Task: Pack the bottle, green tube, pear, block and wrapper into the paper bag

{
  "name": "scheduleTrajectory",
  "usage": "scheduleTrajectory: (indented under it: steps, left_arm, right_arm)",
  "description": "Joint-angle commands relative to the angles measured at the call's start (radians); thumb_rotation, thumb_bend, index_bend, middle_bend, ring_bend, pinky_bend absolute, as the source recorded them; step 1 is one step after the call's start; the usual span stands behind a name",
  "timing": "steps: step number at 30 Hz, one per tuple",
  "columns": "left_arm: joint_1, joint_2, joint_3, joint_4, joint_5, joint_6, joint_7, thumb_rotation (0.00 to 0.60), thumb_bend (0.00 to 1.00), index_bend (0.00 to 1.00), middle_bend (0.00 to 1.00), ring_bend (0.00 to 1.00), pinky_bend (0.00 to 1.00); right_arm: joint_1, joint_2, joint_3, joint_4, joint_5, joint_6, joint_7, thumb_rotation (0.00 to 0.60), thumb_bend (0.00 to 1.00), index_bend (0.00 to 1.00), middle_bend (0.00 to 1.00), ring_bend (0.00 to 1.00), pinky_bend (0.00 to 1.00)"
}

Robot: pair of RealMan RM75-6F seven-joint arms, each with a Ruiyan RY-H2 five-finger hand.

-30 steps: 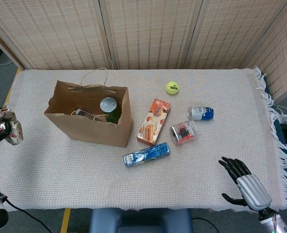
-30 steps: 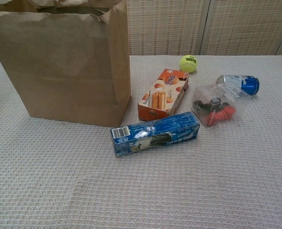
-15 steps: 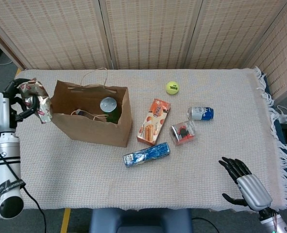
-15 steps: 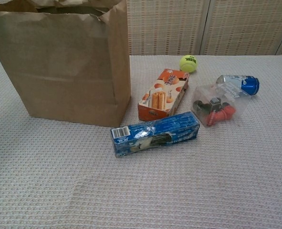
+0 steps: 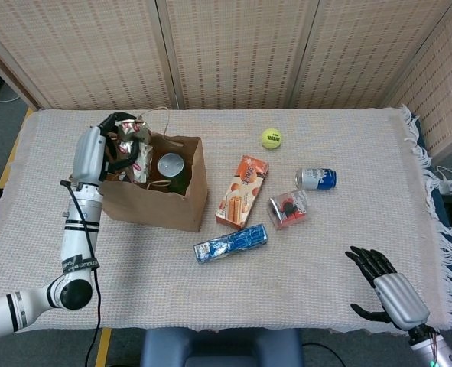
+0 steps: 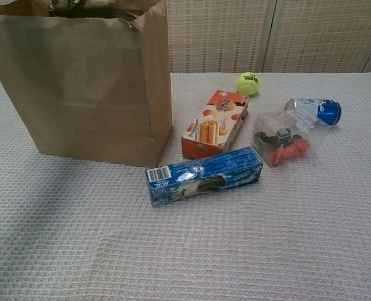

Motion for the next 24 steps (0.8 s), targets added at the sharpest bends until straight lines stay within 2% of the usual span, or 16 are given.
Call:
scheduleTrajectory:
  steps: [1,3,6,15,18,24]
  left_arm:
    - [-0.019,0.013,0.055,-0.008,-0.031,-0.075,0.052,0.600,0.47,0.15,0.15,0.14,0.34]
    - [-0.021,0.019,0.065,-0.014,-0.037,-0.089,0.057,0.600,0.45,0.07,0.06,0.06,0.26]
    - [-0.019,0.037,0.071,-0.033,-0.033,-0.099,0.054,0.600,0.44,0.03,0.01,0.03,0.23]
    - [0.037,0.121,0.067,-0.164,0.000,-0.055,0.014,0.600,0.44,0.03,0.01,0.03,0.23]
    - [0.104,0.183,0.105,-0.229,0.079,-0.014,0.001,0.600,0.44,0.03,0.02,0.03,0.23]
    - [0.298,0.320,0.266,-0.254,0.336,0.109,-0.024,0.600,0.45,0.05,0.02,0.03,0.23]
  right_arm:
    - [0.002,0.003,0.000,-0.001,0.002,-0.003,0.004,0.600,0.12,0.00,0.00,0.00,0.03]
    - [0.002,0.004,0.000,-0.001,0.001,-0.003,0.006,0.600,0.12,0.00,0.00,0.00,0.03]
    - [0.001,0.003,0.000,0.000,0.001,-0.001,0.003,0.600,0.12,0.00,0.00,0.00,0.03]
    - [-0.009,-0.008,0.006,0.009,0.002,0.018,-0.016,0.600,0.12,0.00,0.00,0.00,0.03]
    - [-0.015,-0.012,0.008,0.017,-0.001,0.032,-0.016,0.600,0.12,0.00,0.00,0.00,0.03]
    - [-0.025,-0.018,0.006,0.033,-0.014,0.053,-0.019,0.600,0.12,0.00,0.00,0.00,0.03]
